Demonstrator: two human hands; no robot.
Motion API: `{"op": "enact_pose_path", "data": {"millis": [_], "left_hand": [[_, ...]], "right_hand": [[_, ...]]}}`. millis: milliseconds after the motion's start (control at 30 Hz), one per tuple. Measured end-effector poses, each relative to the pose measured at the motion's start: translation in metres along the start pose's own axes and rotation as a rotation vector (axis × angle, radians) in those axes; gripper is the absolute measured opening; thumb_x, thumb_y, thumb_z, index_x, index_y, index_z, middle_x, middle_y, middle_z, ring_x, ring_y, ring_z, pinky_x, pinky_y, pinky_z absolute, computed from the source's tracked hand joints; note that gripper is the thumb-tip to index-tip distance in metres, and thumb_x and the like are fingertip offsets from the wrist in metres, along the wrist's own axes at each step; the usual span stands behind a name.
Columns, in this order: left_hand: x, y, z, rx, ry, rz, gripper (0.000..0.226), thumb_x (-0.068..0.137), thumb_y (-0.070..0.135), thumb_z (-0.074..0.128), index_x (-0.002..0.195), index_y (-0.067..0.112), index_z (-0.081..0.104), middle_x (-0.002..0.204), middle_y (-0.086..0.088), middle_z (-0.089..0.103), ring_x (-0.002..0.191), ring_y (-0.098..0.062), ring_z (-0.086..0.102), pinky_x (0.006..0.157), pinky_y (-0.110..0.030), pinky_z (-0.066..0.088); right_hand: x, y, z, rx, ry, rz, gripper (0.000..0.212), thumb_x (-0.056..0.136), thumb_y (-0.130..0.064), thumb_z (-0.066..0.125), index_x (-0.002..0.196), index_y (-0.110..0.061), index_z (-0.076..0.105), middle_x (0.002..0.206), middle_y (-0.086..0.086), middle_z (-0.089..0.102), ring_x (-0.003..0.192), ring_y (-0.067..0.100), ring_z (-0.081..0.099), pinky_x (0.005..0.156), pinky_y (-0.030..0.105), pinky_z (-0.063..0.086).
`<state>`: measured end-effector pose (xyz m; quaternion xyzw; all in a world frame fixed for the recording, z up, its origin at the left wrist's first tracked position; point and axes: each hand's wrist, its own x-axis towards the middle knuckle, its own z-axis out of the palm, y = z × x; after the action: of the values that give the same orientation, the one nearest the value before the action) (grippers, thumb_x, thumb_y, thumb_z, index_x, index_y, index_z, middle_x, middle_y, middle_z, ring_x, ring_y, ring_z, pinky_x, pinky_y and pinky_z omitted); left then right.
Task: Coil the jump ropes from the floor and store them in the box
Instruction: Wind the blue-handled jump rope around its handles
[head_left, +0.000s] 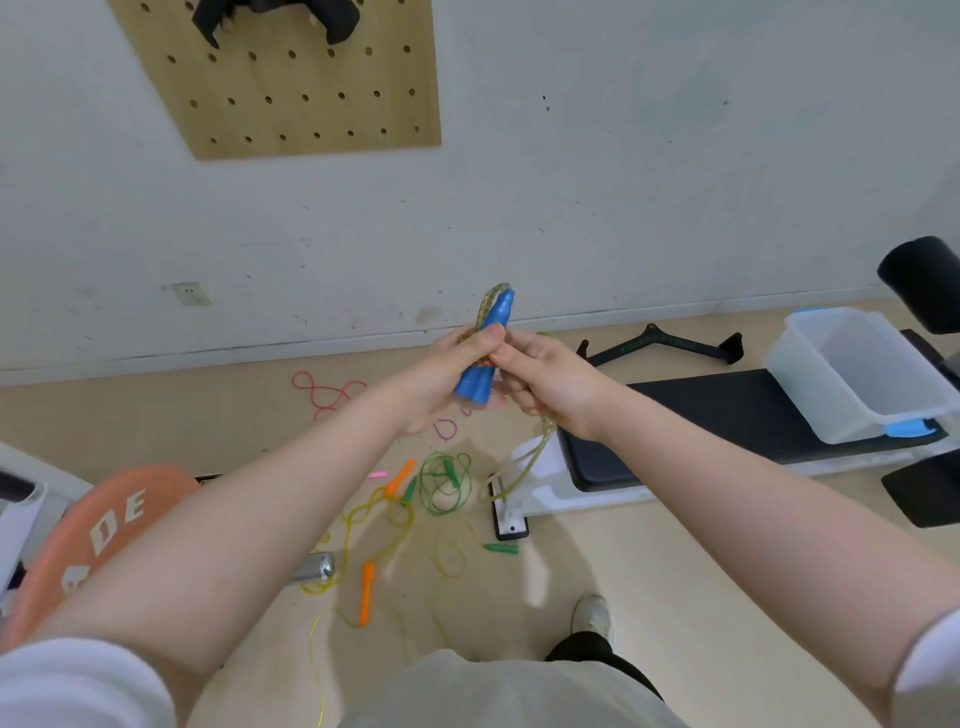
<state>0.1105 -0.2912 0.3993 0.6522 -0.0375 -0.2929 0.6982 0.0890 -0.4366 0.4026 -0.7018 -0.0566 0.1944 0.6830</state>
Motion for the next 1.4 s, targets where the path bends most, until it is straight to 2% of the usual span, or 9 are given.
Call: {"op": "enact_pose_path", "data": {"millis": [233, 333, 400, 467, 633, 767, 1067, 1233, 1400], "left_hand": [[-0.003, 0.000, 0.004, 0.038, 0.111, -0.014, 0.019, 0.089, 0.031, 0.060, 0.105, 0.025, 0.053, 0.082, -0.004, 0.061, 0.060, -0.020, 0.062, 0.055, -0.027, 0.050], [-0.001, -0.006, -0.001, 0.206, 0.235, -0.005, 0.026, 0.086, 0.026, 0.064, 0.110, 0.025, 0.053, 0.069, 0.000, 0.053, 0.040, -0.009, 0.041, 0.042, -0.018, 0.033], [-0.001, -0.009, -0.008, 0.326, 0.313, 0.008, 0.033, 0.083, 0.026, 0.067, 0.113, 0.024, 0.052, 0.073, 0.001, 0.055, 0.038, -0.006, 0.040, 0.039, -0.016, 0.030], [0.000, -0.013, -0.021, 0.447, 0.367, 0.035, 0.036, 0.081, 0.025, 0.071, 0.111, 0.020, 0.052, 0.073, 0.004, 0.052, 0.045, -0.006, 0.040, 0.041, -0.017, 0.031], [0.004, -0.024, -0.032, 1.174, 0.251, -0.007, 0.056, 0.072, 0.039, 0.077, 0.112, 0.011, 0.048, 0.094, -0.006, 0.061, 0.085, -0.025, 0.059, 0.071, -0.034, 0.047], [0.000, -0.023, -0.024, 1.557, 0.253, -0.082, 0.046, 0.078, 0.038, 0.066, 0.116, 0.015, 0.053, 0.105, -0.009, 0.064, 0.096, -0.029, 0.062, 0.067, -0.031, 0.045], [-0.045, -0.005, -0.002, 1.473, 0.065, 0.223, 0.034, 0.071, 0.042, 0.063, 0.090, 0.024, 0.040, 0.080, 0.012, 0.046, 0.080, -0.020, 0.053, 0.064, -0.029, 0.043], [-0.048, 0.001, -0.002, 1.032, 0.178, 0.378, 0.076, 0.055, 0.048, 0.058, 0.127, 0.038, 0.036, 0.088, 0.008, 0.062, 0.078, -0.014, 0.059, 0.073, -0.027, 0.048], [-0.040, 0.002, 0.007, 0.668, 0.239, 0.448, 0.036, 0.054, 0.049, 0.059, 0.089, 0.048, 0.052, 0.083, 0.017, 0.061, 0.072, -0.003, 0.055, 0.071, -0.020, 0.045]], "right_hand": [[-0.002, 0.004, -0.002, -0.156, -0.048, 0.029, 0.011, 0.097, -0.028, 0.046, 0.101, -0.023, 0.055, 0.044, -0.010, 0.036, 0.036, 0.002, 0.030, 0.038, 0.015, 0.022], [0.002, 0.005, -0.003, -0.495, -0.002, 0.063, 0.020, 0.094, -0.032, 0.050, 0.109, -0.019, 0.054, 0.064, -0.008, 0.049, 0.054, 0.001, 0.047, 0.049, 0.014, 0.036], [0.006, 0.005, -0.011, -0.847, 0.009, 0.090, 0.024, 0.093, -0.036, 0.051, 0.097, -0.013, 0.058, 0.080, 0.001, 0.056, 0.079, 0.015, 0.057, 0.067, 0.027, 0.044], [0.007, 0.002, -0.017, -1.078, -0.021, 0.092, 0.027, 0.095, -0.030, 0.047, 0.087, -0.009, 0.061, 0.082, 0.007, 0.054, 0.087, 0.025, 0.054, 0.070, 0.033, 0.039], [0.005, -0.020, 0.008, -1.590, -0.130, -0.076, 0.028, 0.098, -0.029, 0.041, 0.107, -0.010, 0.060, 0.104, 0.012, 0.060, 0.101, 0.030, 0.056, 0.068, 0.033, 0.041], [0.013, -0.046, 0.034, -1.822, -0.172, -0.321, 0.020, 0.095, -0.021, 0.047, 0.100, -0.011, 0.064, 0.090, 0.009, 0.057, 0.087, 0.029, 0.059, 0.049, 0.024, 0.033], [0.021, -0.055, -0.020, -0.889, -0.221, -0.054, 0.020, 0.077, -0.023, 0.075, 0.072, -0.020, 0.056, 0.066, 0.001, 0.056, 0.057, 0.010, 0.044, 0.057, 0.025, 0.038], [0.014, -0.022, -0.025, -0.392, -0.159, 0.045, 0.018, 0.089, -0.015, 0.060, 0.073, -0.011, 0.054, 0.061, 0.006, 0.047, 0.049, 0.006, 0.037, 0.050, 0.022, 0.029], [0.004, -0.001, -0.005, -0.109, -0.012, 0.096, 0.031, 0.094, -0.001, 0.039, 0.068, -0.016, 0.048, 0.050, -0.004, 0.038, 0.043, 0.004, 0.027, 0.047, 0.018, 0.020]]}}
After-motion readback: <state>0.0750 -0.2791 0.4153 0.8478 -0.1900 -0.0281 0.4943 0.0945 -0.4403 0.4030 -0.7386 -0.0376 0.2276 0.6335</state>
